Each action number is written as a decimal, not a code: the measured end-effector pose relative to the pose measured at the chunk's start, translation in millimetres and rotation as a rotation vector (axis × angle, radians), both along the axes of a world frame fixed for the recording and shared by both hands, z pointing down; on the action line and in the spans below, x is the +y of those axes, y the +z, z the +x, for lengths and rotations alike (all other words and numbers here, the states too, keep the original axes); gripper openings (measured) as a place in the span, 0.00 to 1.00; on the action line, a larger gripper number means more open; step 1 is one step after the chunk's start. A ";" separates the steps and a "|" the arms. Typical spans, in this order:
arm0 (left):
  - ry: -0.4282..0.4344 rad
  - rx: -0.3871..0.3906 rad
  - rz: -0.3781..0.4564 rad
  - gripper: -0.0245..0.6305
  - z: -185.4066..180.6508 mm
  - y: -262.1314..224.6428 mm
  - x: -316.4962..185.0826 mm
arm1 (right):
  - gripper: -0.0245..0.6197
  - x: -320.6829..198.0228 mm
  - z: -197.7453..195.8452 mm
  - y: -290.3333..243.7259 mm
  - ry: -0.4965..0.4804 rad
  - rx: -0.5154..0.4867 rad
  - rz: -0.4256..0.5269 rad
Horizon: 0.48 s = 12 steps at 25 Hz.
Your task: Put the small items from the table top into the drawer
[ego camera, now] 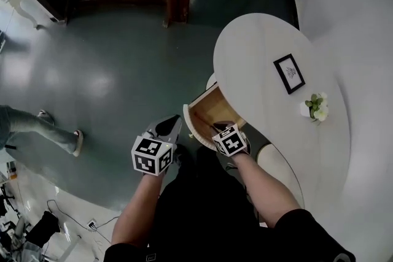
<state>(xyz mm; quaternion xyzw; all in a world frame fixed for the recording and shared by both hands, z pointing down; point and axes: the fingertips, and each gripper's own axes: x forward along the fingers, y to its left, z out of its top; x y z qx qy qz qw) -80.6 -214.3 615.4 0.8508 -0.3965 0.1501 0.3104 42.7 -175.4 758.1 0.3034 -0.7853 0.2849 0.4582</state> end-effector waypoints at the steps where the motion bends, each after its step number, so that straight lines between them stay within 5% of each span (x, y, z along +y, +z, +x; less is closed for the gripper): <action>1: 0.003 0.003 0.004 0.05 0.2 -2.8 1.1 | 0.12 0.7 1.3 -6.3 0.009 -0.005 0.010; 6: -0.047 0.086 -0.002 0.05 -3.7 -20.3 2.0 | 0.12 3.5 9.4 -34.8 0.071 -0.064 0.035; 12: -0.081 0.075 0.039 0.05 -9.1 -48.3 6.5 | 0.10 3.2 5.9 -76.3 0.045 -0.137 0.094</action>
